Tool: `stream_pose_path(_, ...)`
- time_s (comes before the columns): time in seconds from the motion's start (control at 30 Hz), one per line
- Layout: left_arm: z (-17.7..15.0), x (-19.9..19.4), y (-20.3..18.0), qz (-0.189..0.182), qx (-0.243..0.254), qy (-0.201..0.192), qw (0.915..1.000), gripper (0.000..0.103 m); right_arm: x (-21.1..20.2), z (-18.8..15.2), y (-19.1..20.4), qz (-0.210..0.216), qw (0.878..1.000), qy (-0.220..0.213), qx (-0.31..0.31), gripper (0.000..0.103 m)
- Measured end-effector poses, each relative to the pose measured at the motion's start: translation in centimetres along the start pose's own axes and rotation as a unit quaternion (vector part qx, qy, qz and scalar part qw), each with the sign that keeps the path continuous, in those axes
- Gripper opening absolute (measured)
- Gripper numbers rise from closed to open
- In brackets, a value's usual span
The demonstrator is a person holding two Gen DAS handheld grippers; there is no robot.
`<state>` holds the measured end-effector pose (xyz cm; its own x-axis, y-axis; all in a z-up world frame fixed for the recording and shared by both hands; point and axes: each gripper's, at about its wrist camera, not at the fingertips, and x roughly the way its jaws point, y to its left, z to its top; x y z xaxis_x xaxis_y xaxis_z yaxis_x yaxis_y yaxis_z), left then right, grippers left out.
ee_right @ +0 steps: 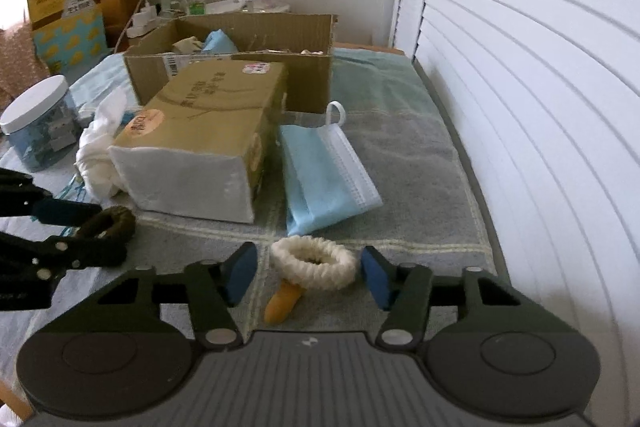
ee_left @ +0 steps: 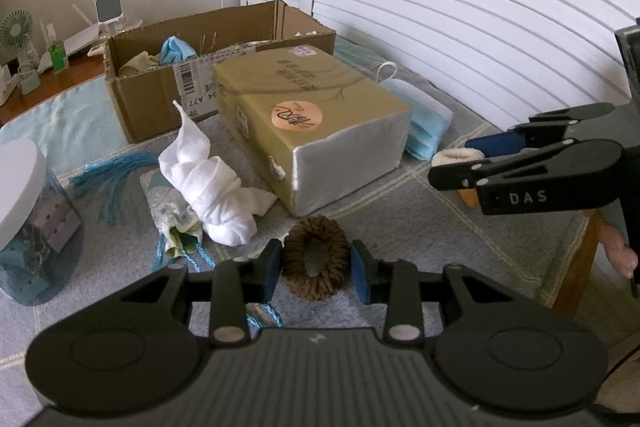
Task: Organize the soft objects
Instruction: 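Close left tool on the brown scrunchie while right tool closes on the cream ring, then carry the scrunchie with left tool while right tool drops the cream ring into the box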
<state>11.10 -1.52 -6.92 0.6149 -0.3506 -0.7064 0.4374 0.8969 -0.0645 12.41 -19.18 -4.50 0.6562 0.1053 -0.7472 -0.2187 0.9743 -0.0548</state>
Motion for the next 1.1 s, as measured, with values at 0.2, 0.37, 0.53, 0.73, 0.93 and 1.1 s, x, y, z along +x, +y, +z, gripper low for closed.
stream_pose_path(0.2, 0.1, -0.2, 0.0, -0.003, 0.005, 0.001, 1.0000, 0.035, -0.1, 0.2, 0.2, -0.004, 1.000, -0.001, -0.005, 0.050)
stream_pose_path(0.37, 0.1, -0.6, -0.1, -0.006, 0.011, 0.005, 0.9999, 0.035, -0.6, 0.2, 0.6, -0.007, 1.000, -0.004, -0.015, 0.050)
stream_pose_path(0.53, 0.4, -1.5, 0.0, -0.007, 0.019, 0.003, 0.9998, 0.035, -1.5, 0.4, 0.6, -0.005, 1.000, -0.011, -0.019, 0.050)
stream_pose_path(0.73, 0.6, -3.1, 0.4, -0.011, 0.012, -0.006, 0.9999, 0.035, -3.4, 0.7, 0.8, 0.005, 0.999, -0.030, -0.028, 0.050)
stream_pose_path(0.93, 1.2, -4.8, 0.8, -0.003, 0.006, -0.023, 0.9997, 0.035, -5.4, 2.1, 1.0, 0.022, 0.997, -0.058, -0.039, 0.050)
stream_pose_path(1.1, 1.9, -6.2, 1.6, 0.007, 0.000, -0.047, 0.9989, 0.035, -5.9, 4.1, 1.5, 0.023, 0.995, -0.082, -0.054, 0.050)
